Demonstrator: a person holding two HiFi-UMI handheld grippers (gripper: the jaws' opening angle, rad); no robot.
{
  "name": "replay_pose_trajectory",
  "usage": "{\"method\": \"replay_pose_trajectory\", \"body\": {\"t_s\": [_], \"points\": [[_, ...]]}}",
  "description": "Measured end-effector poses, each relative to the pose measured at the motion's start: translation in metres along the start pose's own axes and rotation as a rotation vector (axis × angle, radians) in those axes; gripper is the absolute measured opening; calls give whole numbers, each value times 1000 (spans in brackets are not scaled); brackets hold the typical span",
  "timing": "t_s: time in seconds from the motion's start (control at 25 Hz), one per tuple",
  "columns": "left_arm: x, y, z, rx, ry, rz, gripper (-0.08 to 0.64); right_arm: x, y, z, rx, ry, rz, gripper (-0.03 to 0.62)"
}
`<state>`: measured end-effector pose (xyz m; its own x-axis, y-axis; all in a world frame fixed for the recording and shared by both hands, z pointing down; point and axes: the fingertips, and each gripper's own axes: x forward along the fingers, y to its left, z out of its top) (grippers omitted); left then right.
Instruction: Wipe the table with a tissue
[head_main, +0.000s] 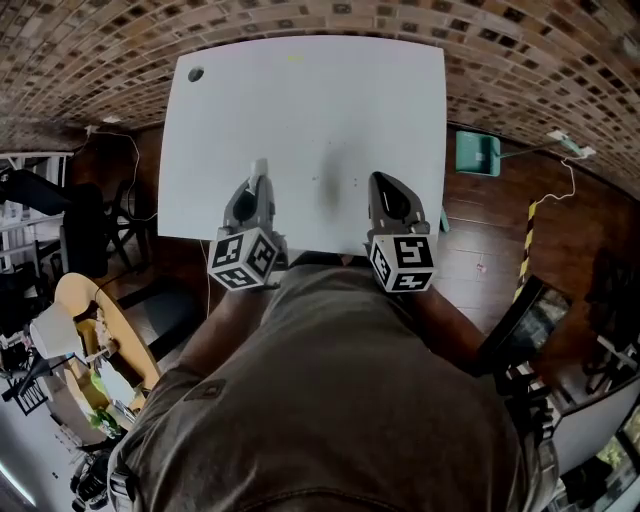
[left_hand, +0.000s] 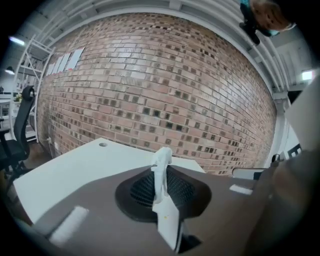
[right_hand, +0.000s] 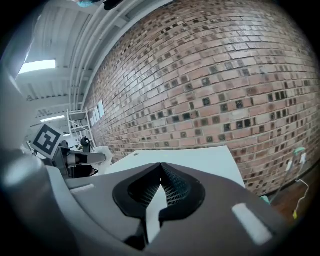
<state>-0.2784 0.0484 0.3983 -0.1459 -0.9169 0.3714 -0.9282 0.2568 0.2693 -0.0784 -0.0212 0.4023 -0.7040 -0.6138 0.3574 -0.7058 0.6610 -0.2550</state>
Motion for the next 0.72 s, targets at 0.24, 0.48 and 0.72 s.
{"method": "replay_pose_trajectory", "body": {"t_s": [0.24, 0.48, 0.72], "points": [[27, 26, 1, -16, 27, -73, 34, 18, 9, 4, -7, 17, -102, 14], [53, 42, -14, -22, 80, -101, 34, 22, 11, -1, -20, 36, -174, 14], [73, 41, -23, -19, 116, -92, 34, 22, -9, -3, -25, 54, -208, 14]]}}
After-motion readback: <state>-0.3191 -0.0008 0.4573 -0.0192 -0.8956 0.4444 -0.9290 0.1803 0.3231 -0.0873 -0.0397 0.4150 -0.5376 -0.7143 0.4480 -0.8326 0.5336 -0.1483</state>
